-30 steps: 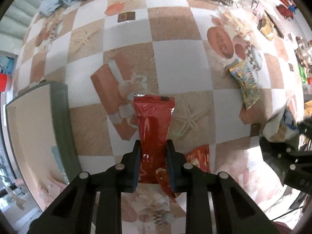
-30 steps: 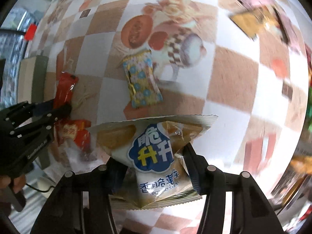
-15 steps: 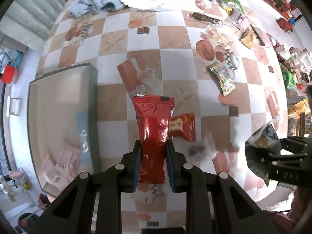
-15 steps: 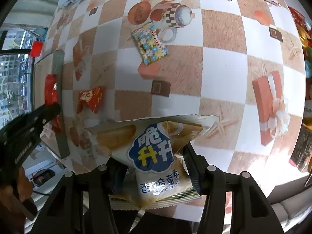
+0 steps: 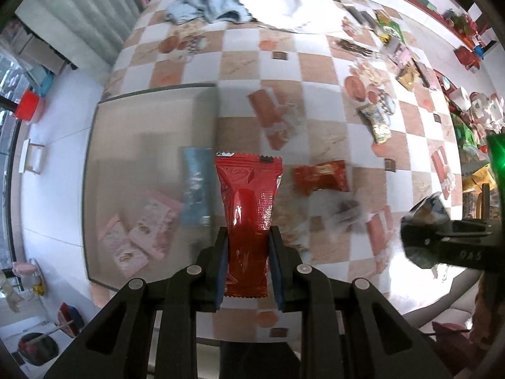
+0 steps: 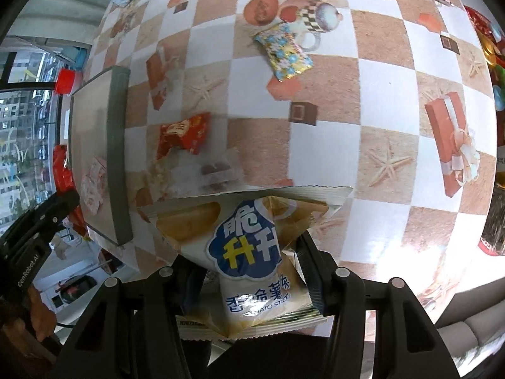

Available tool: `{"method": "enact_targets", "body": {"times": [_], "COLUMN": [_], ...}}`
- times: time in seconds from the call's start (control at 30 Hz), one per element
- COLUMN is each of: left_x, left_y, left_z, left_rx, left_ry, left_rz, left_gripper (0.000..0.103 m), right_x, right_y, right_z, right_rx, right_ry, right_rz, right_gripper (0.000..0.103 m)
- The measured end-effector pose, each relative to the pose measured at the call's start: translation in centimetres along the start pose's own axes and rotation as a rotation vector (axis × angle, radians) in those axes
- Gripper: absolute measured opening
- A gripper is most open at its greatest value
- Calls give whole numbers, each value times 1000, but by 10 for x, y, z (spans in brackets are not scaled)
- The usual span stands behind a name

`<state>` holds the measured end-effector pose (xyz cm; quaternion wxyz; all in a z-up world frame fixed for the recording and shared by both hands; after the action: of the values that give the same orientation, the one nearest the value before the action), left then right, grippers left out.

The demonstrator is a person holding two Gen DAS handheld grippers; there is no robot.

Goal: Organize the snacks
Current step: 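Carry both held packets over the beige tray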

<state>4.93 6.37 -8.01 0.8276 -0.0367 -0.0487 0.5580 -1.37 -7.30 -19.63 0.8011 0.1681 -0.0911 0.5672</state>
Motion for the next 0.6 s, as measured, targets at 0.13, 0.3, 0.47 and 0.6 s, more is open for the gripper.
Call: {"method": "enact_targets", "body": {"times": [0.13,0.3,0.47,0.6], "left_x": [27,56,84,105], "left_y": [-1,-4,-4,-2], "left_z": [-1,-2,-8,-13], "left_rx": [7,-2,-5,-8], "left_ry": [-5,-7,5,20], "left_rz": [-10,-59,-69,-58], "left_gripper": [26,26,26,26], "right_x": [14,41,77,101], "right_y": [-5,-8,-12,-18], "right_z": [3,-5,-12,-16], "right_rx": [-36,-55,-59,-56], "right_ry": [4,-8,23,52], "right_rz": [-29,-87,-60,-42], "right_gripper": [56,56,56,56]}}
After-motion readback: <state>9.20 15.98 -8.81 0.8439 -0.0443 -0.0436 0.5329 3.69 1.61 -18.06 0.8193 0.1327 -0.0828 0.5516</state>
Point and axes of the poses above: each gripper's, at about its wrist camera, not at the fingertips, and z roughly against the way its jaws point, x to its left, y to its underside, the point moved 2 cm from there along -z, roughly the way its jaws point
